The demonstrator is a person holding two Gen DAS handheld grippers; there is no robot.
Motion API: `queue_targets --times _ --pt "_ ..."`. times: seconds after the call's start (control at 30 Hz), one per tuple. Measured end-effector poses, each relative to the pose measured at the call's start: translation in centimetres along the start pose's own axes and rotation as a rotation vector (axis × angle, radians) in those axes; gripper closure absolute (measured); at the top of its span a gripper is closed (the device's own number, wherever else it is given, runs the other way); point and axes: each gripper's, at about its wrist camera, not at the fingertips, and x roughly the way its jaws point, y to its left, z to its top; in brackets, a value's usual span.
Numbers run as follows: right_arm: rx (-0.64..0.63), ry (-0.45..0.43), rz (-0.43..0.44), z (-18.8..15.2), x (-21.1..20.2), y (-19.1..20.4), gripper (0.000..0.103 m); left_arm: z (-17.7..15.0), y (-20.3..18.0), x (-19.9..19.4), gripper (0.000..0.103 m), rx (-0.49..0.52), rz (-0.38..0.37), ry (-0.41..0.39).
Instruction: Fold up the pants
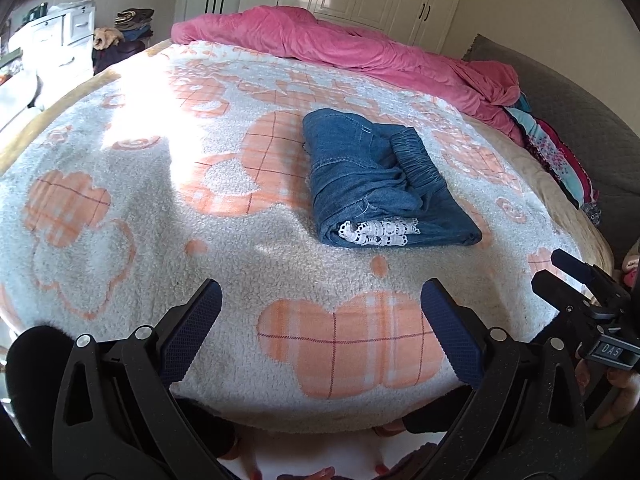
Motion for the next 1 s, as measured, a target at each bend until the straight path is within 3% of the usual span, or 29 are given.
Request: queue_targets --times 1.0 --pt "0.005 0.004 0.003 -0.17 0.21 0.05 0.005 0.11 0.11 -0.16 0.009 -0.002 0.014 0.001"
